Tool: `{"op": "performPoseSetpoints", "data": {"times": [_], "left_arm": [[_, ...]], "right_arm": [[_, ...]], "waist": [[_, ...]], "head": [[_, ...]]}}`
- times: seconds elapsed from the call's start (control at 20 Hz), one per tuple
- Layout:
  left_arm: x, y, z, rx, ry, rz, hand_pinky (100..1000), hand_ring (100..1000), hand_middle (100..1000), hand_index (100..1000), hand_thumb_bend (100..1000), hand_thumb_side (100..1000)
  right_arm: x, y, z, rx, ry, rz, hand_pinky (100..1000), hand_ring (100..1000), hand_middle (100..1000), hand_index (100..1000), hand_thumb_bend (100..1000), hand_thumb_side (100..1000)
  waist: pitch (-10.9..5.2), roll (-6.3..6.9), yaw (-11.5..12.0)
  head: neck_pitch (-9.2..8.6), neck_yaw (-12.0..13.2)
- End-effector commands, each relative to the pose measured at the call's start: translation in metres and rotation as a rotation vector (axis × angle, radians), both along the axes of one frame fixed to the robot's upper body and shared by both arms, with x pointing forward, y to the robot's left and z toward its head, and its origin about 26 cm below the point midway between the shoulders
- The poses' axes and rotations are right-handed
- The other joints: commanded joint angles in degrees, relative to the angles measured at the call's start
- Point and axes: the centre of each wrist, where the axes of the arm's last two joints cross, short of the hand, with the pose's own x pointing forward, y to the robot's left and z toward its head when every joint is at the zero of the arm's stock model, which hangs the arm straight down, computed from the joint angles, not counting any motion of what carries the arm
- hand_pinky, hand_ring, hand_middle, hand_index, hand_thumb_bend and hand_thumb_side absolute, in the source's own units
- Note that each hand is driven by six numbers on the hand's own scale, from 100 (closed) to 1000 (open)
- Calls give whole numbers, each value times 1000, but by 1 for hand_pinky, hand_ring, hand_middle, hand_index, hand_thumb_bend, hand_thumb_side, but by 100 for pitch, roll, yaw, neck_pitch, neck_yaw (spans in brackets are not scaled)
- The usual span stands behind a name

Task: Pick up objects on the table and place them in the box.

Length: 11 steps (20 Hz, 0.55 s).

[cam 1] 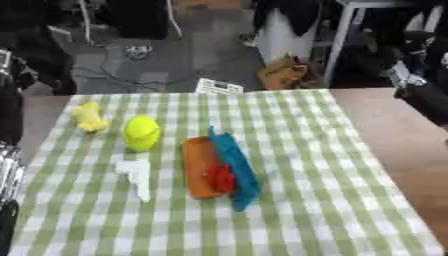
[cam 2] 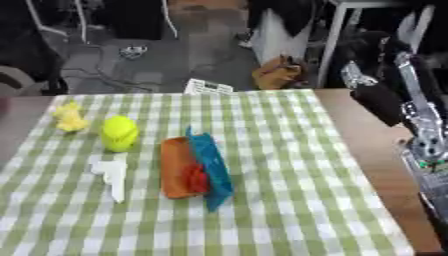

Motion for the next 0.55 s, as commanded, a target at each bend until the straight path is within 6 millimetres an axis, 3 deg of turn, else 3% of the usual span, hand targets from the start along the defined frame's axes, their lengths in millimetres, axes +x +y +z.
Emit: {"op": "performPoseSetpoints", "data": {"times": [0.05,0.55], "left_arm": [[-1,2,9,12,-27,6,442,623,692,837,205,1000],[-2,2,9,20,-29,-1,443,621,692,843,205,1000]], "right_arm": [[0,-4,13,-33,-32,-2,354,551,585,825,333,645],[0,-5,13,-29,-33,-8,355,552,593,835,331,644]], "waist": [[-24,-66,-12],[-26,-72,-6]], "head": [[-87,-24],[-11,-46]]}}
